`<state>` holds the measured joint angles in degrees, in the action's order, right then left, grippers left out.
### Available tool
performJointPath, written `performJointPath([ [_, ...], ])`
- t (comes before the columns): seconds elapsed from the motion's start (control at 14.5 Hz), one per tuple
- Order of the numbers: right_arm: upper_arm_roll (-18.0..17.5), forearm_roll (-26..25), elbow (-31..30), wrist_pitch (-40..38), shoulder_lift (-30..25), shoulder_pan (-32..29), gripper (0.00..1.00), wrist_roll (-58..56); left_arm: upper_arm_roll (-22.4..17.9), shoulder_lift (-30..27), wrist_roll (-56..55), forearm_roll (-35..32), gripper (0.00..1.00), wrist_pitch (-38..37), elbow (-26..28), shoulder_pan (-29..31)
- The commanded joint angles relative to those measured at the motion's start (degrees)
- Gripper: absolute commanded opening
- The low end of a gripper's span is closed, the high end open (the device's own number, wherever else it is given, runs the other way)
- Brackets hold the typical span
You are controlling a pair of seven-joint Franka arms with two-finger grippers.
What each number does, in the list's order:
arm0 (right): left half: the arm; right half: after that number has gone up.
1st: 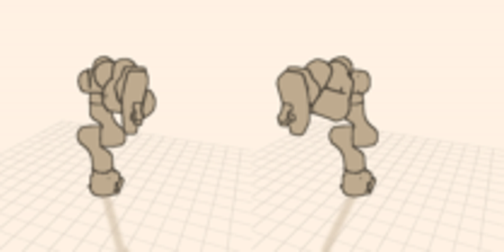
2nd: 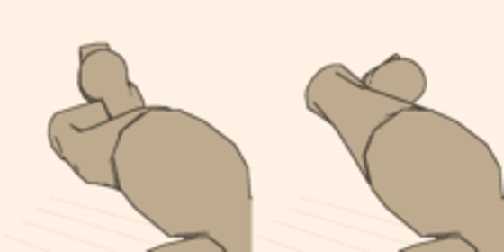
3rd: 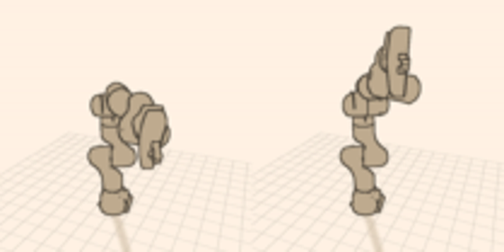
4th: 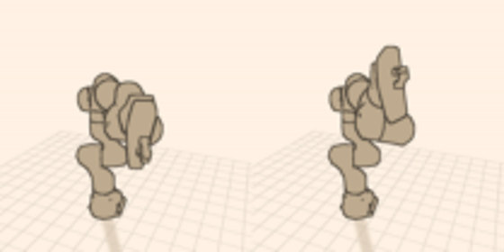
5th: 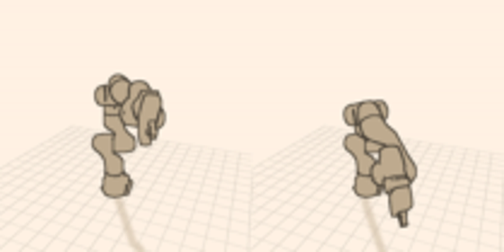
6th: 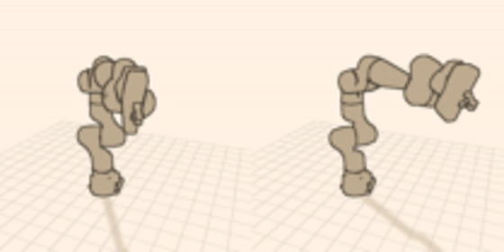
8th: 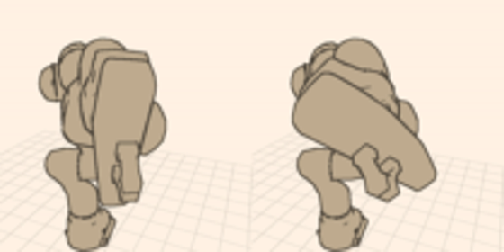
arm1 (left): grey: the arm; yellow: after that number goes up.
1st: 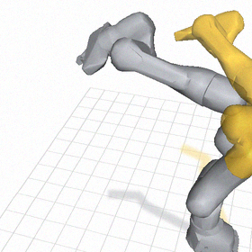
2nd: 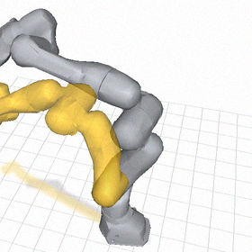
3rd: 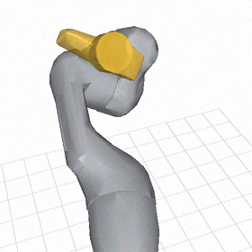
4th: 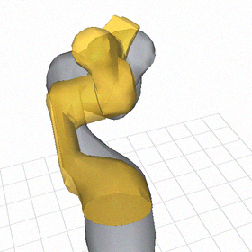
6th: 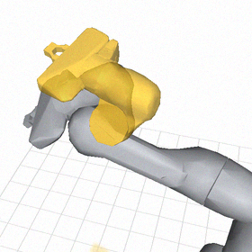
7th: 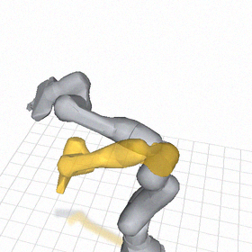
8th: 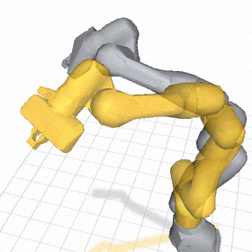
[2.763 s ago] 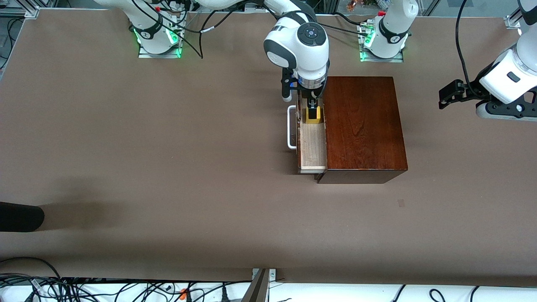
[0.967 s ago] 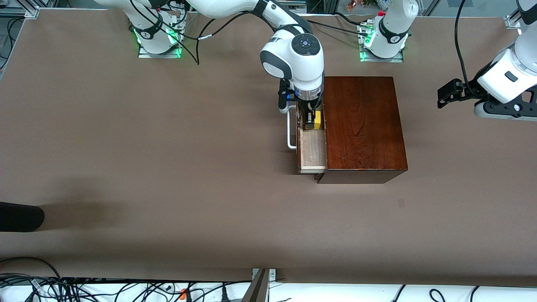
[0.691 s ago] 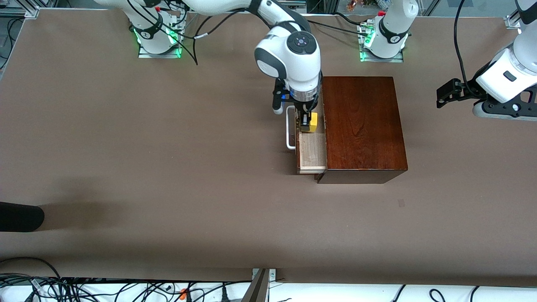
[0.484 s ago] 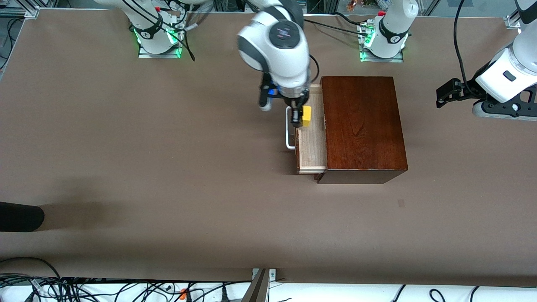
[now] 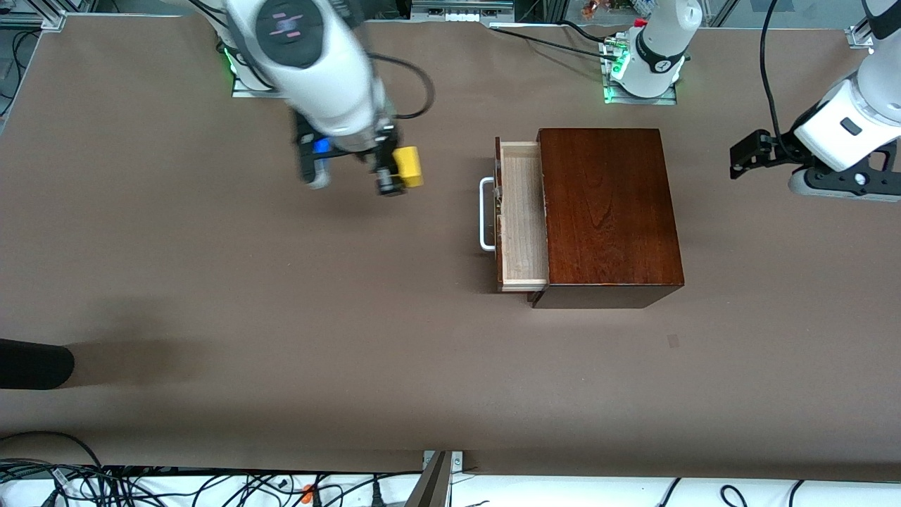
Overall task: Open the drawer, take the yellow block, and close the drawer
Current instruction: 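Lift the yellow cube out of the drawer with the right gripper, then push the drawer shut with the left gripper while the right gripper sets the cube down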
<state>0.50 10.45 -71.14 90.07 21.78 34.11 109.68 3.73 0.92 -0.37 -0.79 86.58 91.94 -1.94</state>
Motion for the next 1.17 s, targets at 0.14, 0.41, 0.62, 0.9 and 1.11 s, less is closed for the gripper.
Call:
performJointPath([
  [0.14, 14.14, 1.41, -33.31, 5.46, -22.63, -0.97, 0.0, -23.06, 3.74, -0.04, 0.98, 0.7, 1.0, -4.31, -2.38, -0.43],
  [0.41, 29.96, 0.1, -44.68, 8.36, -26.26, -1.06, 0.0, -39.76, 4.79, 3.02, 4.74, 4.74, 1.0, -8.43, -2.47, -1.39],
  [0.62, 39.38, -1.75, -51.88, 16.42, -25.91, -1.06, 0.0, -51.72, 8.56, 7.15, 12.92, 6.59, 1.0, -9.68, -4.04, -3.06],
  [0.9, 47.39, -1.75, -59.19, 31.19, -21.19, -1.24, 0.0, -64.73, 10.6, 12.52, 15.83, 9.75, 1.0, -5.84, -5.63, -5.96],
  [1.11, 48.81, -0.44, -59.29, 37.1, -12.84, -4.04, 0.0, -71.08, 12.0, 15.07, 19.25, 9.58, 1.0, 2.95, -5.55, -11.48],
])
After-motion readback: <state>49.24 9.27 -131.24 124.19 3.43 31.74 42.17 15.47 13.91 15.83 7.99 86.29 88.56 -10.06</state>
